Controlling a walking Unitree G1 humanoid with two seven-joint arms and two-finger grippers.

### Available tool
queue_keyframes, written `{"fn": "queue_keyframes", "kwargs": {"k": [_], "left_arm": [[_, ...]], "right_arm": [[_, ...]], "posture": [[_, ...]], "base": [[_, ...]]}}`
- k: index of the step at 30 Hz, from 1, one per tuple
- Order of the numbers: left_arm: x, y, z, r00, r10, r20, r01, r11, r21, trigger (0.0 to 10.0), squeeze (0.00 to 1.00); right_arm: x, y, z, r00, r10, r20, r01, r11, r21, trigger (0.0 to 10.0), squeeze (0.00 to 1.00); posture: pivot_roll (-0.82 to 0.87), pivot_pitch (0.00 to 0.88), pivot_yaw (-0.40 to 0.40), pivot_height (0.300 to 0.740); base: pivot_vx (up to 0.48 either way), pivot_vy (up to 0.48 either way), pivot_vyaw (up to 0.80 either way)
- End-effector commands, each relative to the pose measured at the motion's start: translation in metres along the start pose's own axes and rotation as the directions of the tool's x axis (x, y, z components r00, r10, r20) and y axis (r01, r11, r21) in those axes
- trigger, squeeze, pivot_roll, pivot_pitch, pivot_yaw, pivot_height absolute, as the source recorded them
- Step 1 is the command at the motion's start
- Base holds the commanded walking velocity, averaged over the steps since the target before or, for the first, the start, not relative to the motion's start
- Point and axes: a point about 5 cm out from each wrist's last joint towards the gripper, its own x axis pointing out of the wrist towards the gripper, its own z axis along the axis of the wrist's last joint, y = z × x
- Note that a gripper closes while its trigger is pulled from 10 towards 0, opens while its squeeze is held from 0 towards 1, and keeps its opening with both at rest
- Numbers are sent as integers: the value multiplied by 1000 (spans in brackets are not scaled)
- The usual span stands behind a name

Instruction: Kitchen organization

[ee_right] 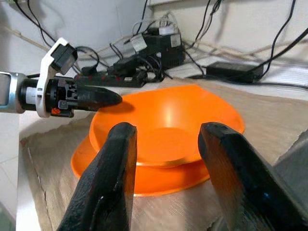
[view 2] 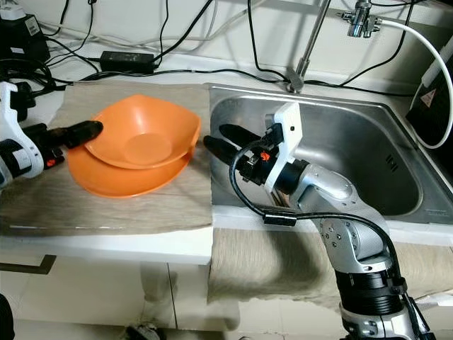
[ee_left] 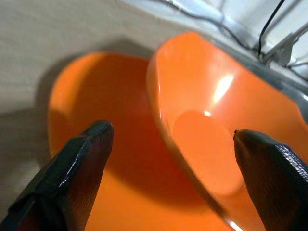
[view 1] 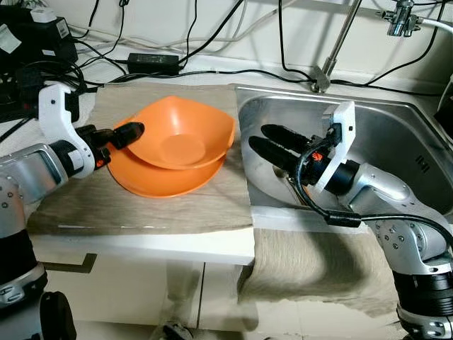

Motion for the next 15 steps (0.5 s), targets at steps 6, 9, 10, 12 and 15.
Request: {"fn": "queue_keyframes", "kwargs": {"k": [6, 9, 10, 12, 15], "left_arm": [[3, -2, -1, 1000, 12, 3, -12, 1000, -15, 1216, 0], [4, -2, 0, 1000, 11, 13, -11, 1000, -21, 0, 0], [4, -2, -1, 1000, 8, 14, -8, 1000, -24, 0, 0], [4, -3, -2, 1000, 3, 10, -3, 1000, -24, 0, 0], [5, -7, -4, 1000, -17, 6, 17, 999, -27, 0, 0]], "right_arm": [[-2, 6, 3, 1000, 29, -1, -29, 1000, -8, 10000, 0], [-1, 6, 2, 1000, 30, -3, -30, 1000, -8, 10000, 0], [-1, 6, 2, 1000, 30, -4, -30, 1000, -8, 10000, 0], [-1, 7, 2, 1000, 28, -4, -28, 1000, -7, 10000, 0], [-1, 6, 2, 1000, 22, -4, -22, 1000, -5, 10000, 0]], "posture": [[28, 0, -64, 740], [28, 0, -64, 740], [28, 0, -64, 740], [27, 0, -62, 740], [26, 0, -60, 740]], "base": [[0, 0, 0], [0, 0, 0], [0, 0, 0], [0, 0, 0], [0, 0, 0]]}}
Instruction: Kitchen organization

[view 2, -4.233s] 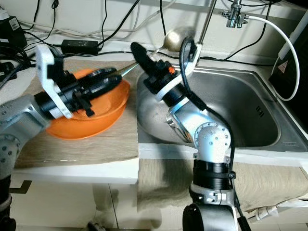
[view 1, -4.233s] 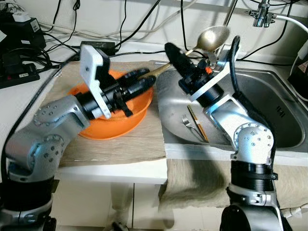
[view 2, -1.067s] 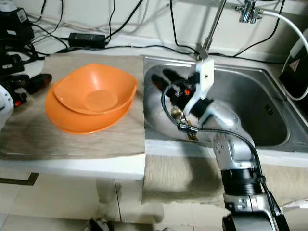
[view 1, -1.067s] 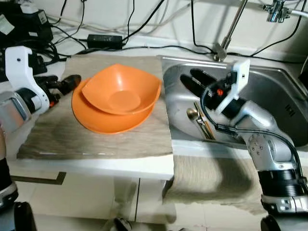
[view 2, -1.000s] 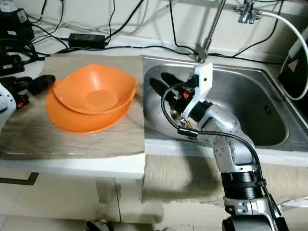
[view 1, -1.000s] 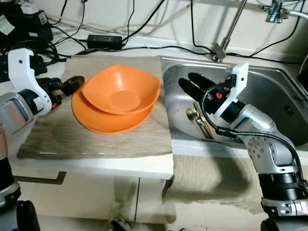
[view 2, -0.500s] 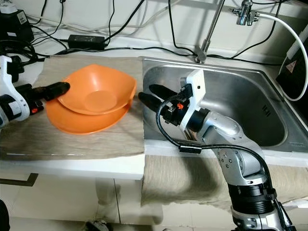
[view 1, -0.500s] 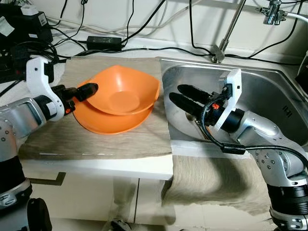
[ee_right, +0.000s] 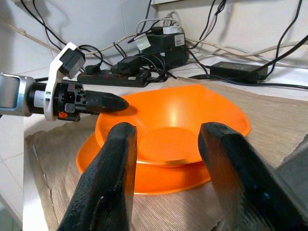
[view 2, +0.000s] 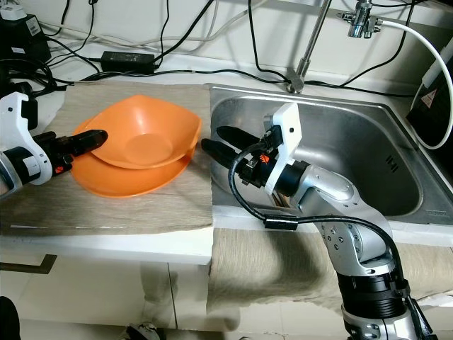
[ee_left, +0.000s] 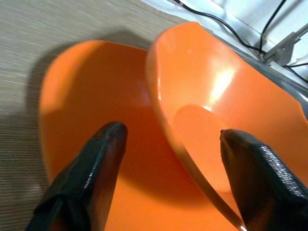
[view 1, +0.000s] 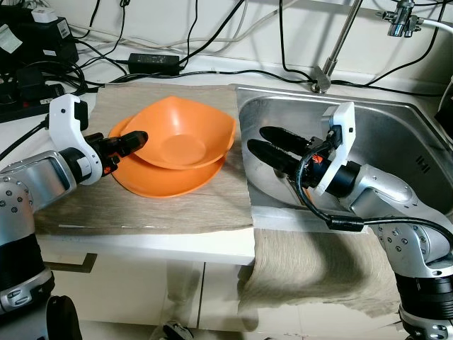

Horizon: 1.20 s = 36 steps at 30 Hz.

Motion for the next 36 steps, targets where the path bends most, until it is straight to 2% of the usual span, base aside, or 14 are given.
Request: {"fn": "queue_keyframes", "kwargs": {"k": [1, 29, 34, 36], "left_arm": [[1, -5, 2, 1000, -18, 5, 18, 1000, 5, 0, 0], [3, -11, 3, 999, -40, 32, 40, 999, 5, 0, 0], [3, -13, 5, 997, -47, 59, 47, 999, 6, 0, 0], [4, -18, 11, 992, -66, 110, 67, 998, -4, 0, 0]], "right_arm": [[-1, 3, 0, 1000, 9, -7, -9, 1000, 2, 10000, 0], [-1, 2, -3, 1000, 6, -13, -6, 1000, 10, 10000, 0], [0, -4, 1, 998, -50, 22, 50, 999, 14, 10000, 0], [1, -16, 7, 984, -163, 68, 160, 986, 40, 10000, 0]], "posture": [[26, 0, -60, 740], [26, 0, -60, 740], [25, 0, -60, 740], [24, 0, -62, 740]], "base": [[0, 0, 0], [0, 0, 0], [0, 0, 0], [0, 0, 0]]}}
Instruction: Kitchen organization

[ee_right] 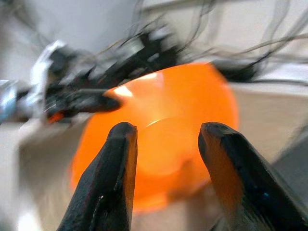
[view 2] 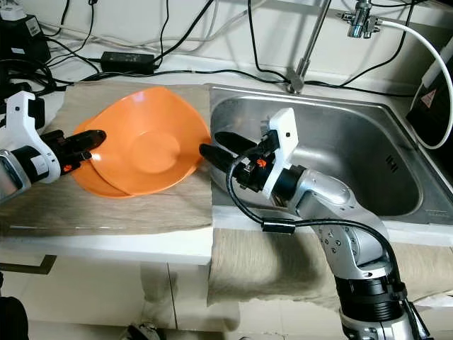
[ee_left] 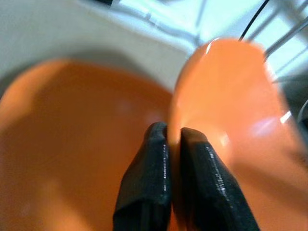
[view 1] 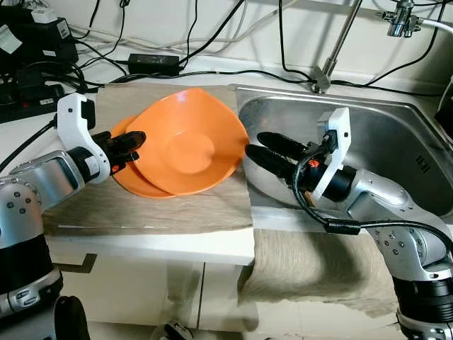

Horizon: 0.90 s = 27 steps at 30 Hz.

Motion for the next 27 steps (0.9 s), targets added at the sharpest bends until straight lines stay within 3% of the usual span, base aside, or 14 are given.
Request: {"fn": "queue_keyframes", "kwargs": {"k": [1, 2, 3, 10, 13, 15, 16, 17, 18, 26, 27], "left_arm": [[1, -8, 8, 998, -14, 54, 14, 1000, 9, 0, 0], [1, -11, 13, 996, -31, 89, 31, 1000, 0, 0, 0], [1, -16, 17, 991, -55, 124, 55, 998, -1, 0, 0], [3, -33, 26, 969, -157, 193, 163, 986, -18, 0, 0], [3, -34, 27, 966, -162, 201, 169, 985, -18, 0, 0], [2, -37, 29, 962, -176, 211, 182, 983, -9, 0, 0], [2, -39, 29, 959, -186, 214, 192, 981, -3, 0, 0], [1, -40, 30, 957, -193, 216, 198, 980, 0, 0, 0], [1, -43, 29, 954, -209, 217, 212, 977, 8, 0, 0], [1, -47, 29, 945, -243, 221, 236, 970, 57, 0, 0], [-1, -49, 30, 939, -261, 224, 251, 965, 74, 0, 0]], "right_arm": [[-3, -15, 10, 992, -119, 41, 119, 993, 8, 10000, 0], [-2, -21, 10, 985, -167, 43, 166, 986, 29, 10000, 396], [-2, -27, 10, 976, -212, 46, 209, 976, 58, 10000, 1000], [3, -42, 15, 942, -318, 110, 291, 933, 211, 10000, 1000], [4, -43, 15, 940, -325, 102, 297, 929, 222, 10000, 1000], [6, -43, 13, 947, -310, 89, 276, 922, 272, 10000, 1000], [7, -42, 13, 952, -296, 82, 260, 919, 297, 10000, 922], [8, -41, 12, 955, -284, 80, 247, 917, 312, 10000, 922], [10, -37, 11, 963, -258, 77, 221, 921, 322, 10000, 0], [11, -29, 2, 982, -190, 19, 172, 922, 348, 10000, 0], [9, -29, -3, 982, -190, -18, 184, 920, 347, 3333, 0]], "posture": [[24, 0, -62, 740], [23, 0, -62, 740], [22, 0, -63, 740], [20, 0, -63, 740], [20, 0, -64, 740], [19, 0, -65, 740], [19, 0, -65, 740], [19, 0, -66, 740], [19, 0, -66, 740], [18, 0, -65, 740], [16, 0, -65, 740]], "base": [[0, 0, 0], [0, 0, 0], [0, 0, 0], [0, 0, 0], [0, 0, 0], [0, 0, 0], [0, 0, 0], [0, 0, 0], [0, 0, 0], [0, 0, 0], [0, 0, 0]]}}
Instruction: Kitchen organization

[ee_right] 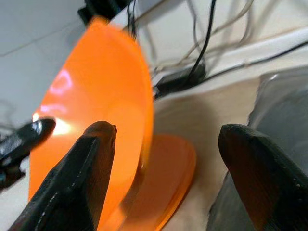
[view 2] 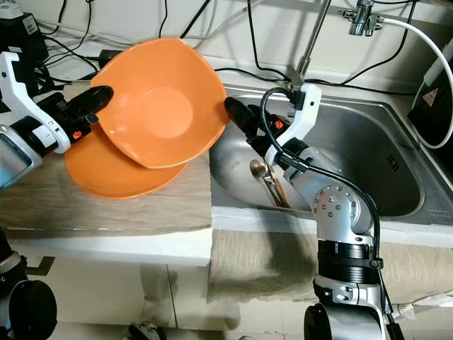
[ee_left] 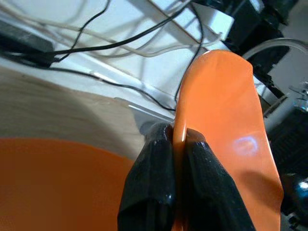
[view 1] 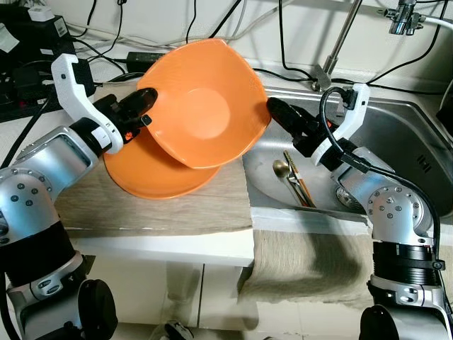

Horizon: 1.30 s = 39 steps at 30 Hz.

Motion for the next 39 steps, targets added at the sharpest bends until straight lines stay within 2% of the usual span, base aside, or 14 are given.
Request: {"fn": "queue_keyframes", "kwargs": {"k": [1, 2, 3, 39], "left_arm": [[-2, -11, 7, 996, -76, 41, 74, 996, 47, 0, 0], [-2, -11, 7, 996, -76, 41, 74, 996, 47, 0, 0], [-3, -12, 8, 996, -84, 43, 82, 995, 52, 0, 0], [-1, -19, 2, 991, -129, 31, 126, 989, 73, 0, 0]], "right_arm": [[-4, -2, -4, 999, -10, -39, 10, 1000, -5, 3333, 0], [-4, -2, -4, 999, -10, -39, 10, 1000, -5, 3333, 0], [-5, -3, -4, 999, -14, -45, 14, 1000, -2, 0, 0], [-6, 0, 2, 1000, 2, 6, -2, 1000, 24, 0, 0]], "posture": [[16, 0, -65, 740], [16, 0, -65, 740], [16, 0, -65, 740], [12, 0, -61, 740]], "base": [[0, 0, 0], [0, 0, 0], [0, 0, 0], [0, 0, 0]]}}
